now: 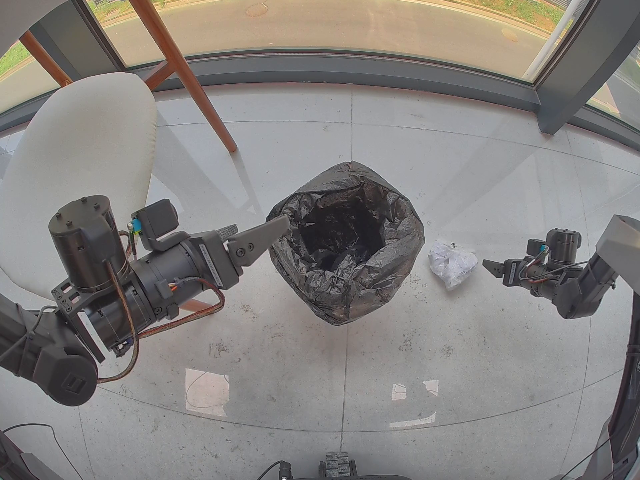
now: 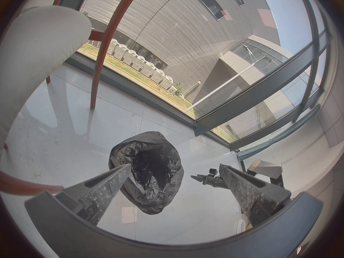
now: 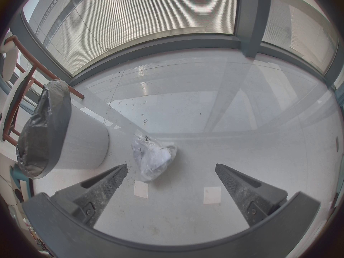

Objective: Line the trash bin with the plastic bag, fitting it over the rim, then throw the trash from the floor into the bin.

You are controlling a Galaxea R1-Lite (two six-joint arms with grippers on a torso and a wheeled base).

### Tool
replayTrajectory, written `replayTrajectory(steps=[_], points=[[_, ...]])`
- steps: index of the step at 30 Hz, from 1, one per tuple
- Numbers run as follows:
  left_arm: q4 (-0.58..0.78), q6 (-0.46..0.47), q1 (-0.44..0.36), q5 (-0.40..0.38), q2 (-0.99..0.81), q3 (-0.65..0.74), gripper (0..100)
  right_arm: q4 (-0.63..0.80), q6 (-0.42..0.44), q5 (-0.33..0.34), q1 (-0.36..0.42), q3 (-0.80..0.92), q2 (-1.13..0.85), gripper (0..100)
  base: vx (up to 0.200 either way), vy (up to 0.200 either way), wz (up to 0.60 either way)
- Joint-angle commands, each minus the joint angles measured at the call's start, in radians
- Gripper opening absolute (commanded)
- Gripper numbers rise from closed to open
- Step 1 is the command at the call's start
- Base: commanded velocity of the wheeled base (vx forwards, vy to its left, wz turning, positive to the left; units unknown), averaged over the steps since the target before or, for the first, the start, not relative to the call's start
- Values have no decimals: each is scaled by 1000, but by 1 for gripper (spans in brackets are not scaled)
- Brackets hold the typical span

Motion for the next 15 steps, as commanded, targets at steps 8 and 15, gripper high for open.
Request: replayTrajectory(steps=[8,15], points=[[8,63,1,3,-50,-34,100,117,137,37,72,-315,248,100,0,0,0],[6,64,8,22,-56,-31,100,199,215,20,106,-543,385,100,0,0,0]])
